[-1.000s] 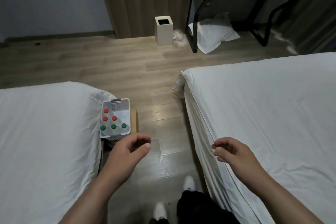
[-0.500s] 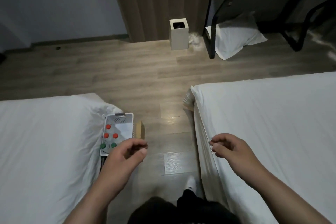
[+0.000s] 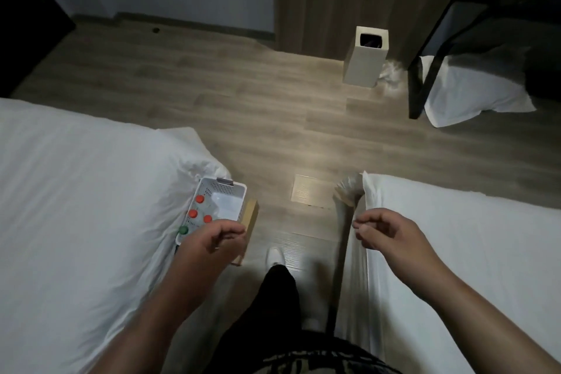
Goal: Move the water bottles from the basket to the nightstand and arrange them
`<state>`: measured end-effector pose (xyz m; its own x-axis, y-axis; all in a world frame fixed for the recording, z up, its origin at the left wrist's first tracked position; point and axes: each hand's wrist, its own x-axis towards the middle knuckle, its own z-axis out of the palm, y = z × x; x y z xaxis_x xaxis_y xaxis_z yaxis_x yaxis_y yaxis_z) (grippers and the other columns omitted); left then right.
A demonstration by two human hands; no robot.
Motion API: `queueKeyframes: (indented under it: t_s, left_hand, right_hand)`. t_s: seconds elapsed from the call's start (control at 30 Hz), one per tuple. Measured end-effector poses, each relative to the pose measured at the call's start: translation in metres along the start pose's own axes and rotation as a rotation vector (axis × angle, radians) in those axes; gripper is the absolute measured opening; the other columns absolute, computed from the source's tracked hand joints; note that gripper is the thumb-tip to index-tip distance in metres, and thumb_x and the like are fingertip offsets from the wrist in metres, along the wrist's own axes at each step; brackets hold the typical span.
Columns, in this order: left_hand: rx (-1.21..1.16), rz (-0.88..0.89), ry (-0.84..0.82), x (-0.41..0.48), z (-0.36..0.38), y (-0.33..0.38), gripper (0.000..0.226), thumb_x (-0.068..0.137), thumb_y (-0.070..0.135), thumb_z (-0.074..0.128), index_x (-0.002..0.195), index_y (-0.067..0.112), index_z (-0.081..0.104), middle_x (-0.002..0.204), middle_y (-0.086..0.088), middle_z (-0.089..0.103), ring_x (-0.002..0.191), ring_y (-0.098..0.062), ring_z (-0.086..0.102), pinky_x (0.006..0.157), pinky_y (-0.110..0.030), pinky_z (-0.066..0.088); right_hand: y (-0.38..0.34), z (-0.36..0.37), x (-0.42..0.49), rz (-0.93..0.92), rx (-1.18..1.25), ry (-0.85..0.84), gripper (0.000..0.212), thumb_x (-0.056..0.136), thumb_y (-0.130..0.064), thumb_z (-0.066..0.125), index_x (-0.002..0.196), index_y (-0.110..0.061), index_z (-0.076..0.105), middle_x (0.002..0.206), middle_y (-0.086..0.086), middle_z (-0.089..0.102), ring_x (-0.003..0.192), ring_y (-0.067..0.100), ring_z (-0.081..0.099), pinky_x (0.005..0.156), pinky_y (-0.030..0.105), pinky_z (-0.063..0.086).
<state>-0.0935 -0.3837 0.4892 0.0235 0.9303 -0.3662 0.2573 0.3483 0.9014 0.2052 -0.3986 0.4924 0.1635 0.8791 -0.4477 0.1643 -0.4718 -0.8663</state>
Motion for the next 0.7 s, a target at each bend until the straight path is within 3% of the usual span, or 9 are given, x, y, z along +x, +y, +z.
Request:
queueKeyframes:
  t_s: [0.1, 0.2, 0.27, 0.33, 0.4, 0.47, 0.57, 0.63, 0.7]
  left_hand:
    - [-0.029, 0.002, 0.039, 0.047, -0.003, 0.013, 0.014, 0.072, 0.019, 0.071, 0.084, 0.024, 0.076, 0.092, -0.011, 0.073, 0.091, -0.035, 0.067, 0.083, -0.046, 0.054]
    - [0.019, 0.038, -0.016, 0.098, 0.000, 0.039, 0.014, 0.084, 0.008, 0.071, 0.089, 0.021, 0.074, 0.089, -0.006, 0.073, 0.087, -0.023, 0.068, 0.068, -0.014, 0.051]
    - [0.073, 0.054, -0.057, 0.131, 0.003, 0.061, 0.016, 0.091, 0.004, 0.062, 0.097, 0.016, 0.071, 0.095, -0.002, 0.072, 0.083, -0.009, 0.067, 0.062, -0.007, 0.047]
    - [0.082, 0.076, -0.080, 0.163, 0.006, 0.085, 0.018, 0.091, 0.008, 0.063, 0.098, 0.022, 0.070, 0.094, 0.001, 0.073, 0.085, -0.004, 0.067, 0.069, -0.011, 0.051]
    - [0.085, 0.097, -0.103, 0.192, 0.009, 0.099, 0.016, 0.090, 0.015, 0.065, 0.096, 0.029, 0.070, 0.095, 0.002, 0.074, 0.090, -0.012, 0.069, 0.081, -0.027, 0.054]
    - [0.085, 0.104, -0.107, 0.215, 0.014, 0.112, 0.012, 0.086, 0.025, 0.066, 0.095, 0.030, 0.070, 0.095, 0.002, 0.073, 0.090, -0.018, 0.069, 0.084, -0.035, 0.056]
    - [0.088, 0.085, -0.099, 0.241, 0.022, 0.125, 0.016, 0.080, 0.030, 0.066, 0.096, 0.030, 0.070, 0.096, 0.002, 0.073, 0.093, -0.018, 0.068, 0.086, -0.037, 0.056]
    - [0.095, 0.068, -0.074, 0.256, 0.026, 0.129, 0.020, 0.075, 0.033, 0.064, 0.093, 0.031, 0.071, 0.095, 0.004, 0.074, 0.093, -0.013, 0.069, 0.086, -0.032, 0.055]
    - [0.110, 0.027, -0.020, 0.271, 0.029, 0.131, 0.018, 0.075, 0.031, 0.065, 0.091, 0.032, 0.071, 0.094, 0.007, 0.074, 0.091, -0.008, 0.068, 0.084, -0.027, 0.054]
  right_hand:
    - [-0.027, 0.004, 0.045, -0.007, -0.017, -0.033, 0.012, 0.087, -0.001, 0.063, 0.094, -0.009, 0.068, 0.099, 0.020, 0.069, 0.085, 0.018, 0.063, 0.090, 0.043, 0.050]
    - [-0.056, 0.002, 0.085, -0.034, -0.036, -0.036, 0.012, 0.087, -0.001, 0.063, 0.094, -0.010, 0.068, 0.095, 0.017, 0.071, 0.081, 0.016, 0.063, 0.085, 0.037, 0.050]
    - [-0.070, -0.001, 0.105, -0.038, -0.024, -0.024, 0.014, 0.087, 0.000, 0.063, 0.093, -0.011, 0.069, 0.092, 0.013, 0.072, 0.080, 0.016, 0.064, 0.083, 0.036, 0.050]
    - [-0.079, -0.005, 0.125, -0.044, -0.001, -0.002, 0.016, 0.087, 0.001, 0.063, 0.092, -0.012, 0.069, 0.089, 0.008, 0.073, 0.080, 0.015, 0.066, 0.083, 0.034, 0.051]
    - [-0.082, -0.011, 0.143, -0.037, 0.002, 0.006, 0.017, 0.086, 0.004, 0.062, 0.093, -0.010, 0.069, 0.087, 0.005, 0.074, 0.081, 0.014, 0.067, 0.081, 0.029, 0.051]
    - [-0.084, -0.017, 0.159, -0.027, -0.001, 0.004, 0.018, 0.086, 0.006, 0.061, 0.091, -0.009, 0.069, 0.086, 0.006, 0.073, 0.080, 0.014, 0.066, 0.076, 0.024, 0.051]
    - [-0.087, -0.028, 0.186, 0.008, -0.043, -0.043, 0.023, 0.085, 0.004, 0.062, 0.085, -0.017, 0.072, 0.086, 0.012, 0.072, 0.078, 0.018, 0.065, 0.077, 0.034, 0.050]
    - [-0.090, -0.036, 0.214, 0.025, -0.088, -0.066, 0.023, 0.086, 0.002, 0.064, 0.085, -0.020, 0.072, 0.087, 0.005, 0.074, 0.078, 0.016, 0.067, 0.079, 0.039, 0.051]
    - [-0.096, -0.044, 0.249, 0.020, -0.157, -0.108, 0.021, 0.086, 0.001, 0.064, 0.088, -0.020, 0.070, 0.088, -0.006, 0.075, 0.078, 0.011, 0.069, 0.079, 0.035, 0.053]
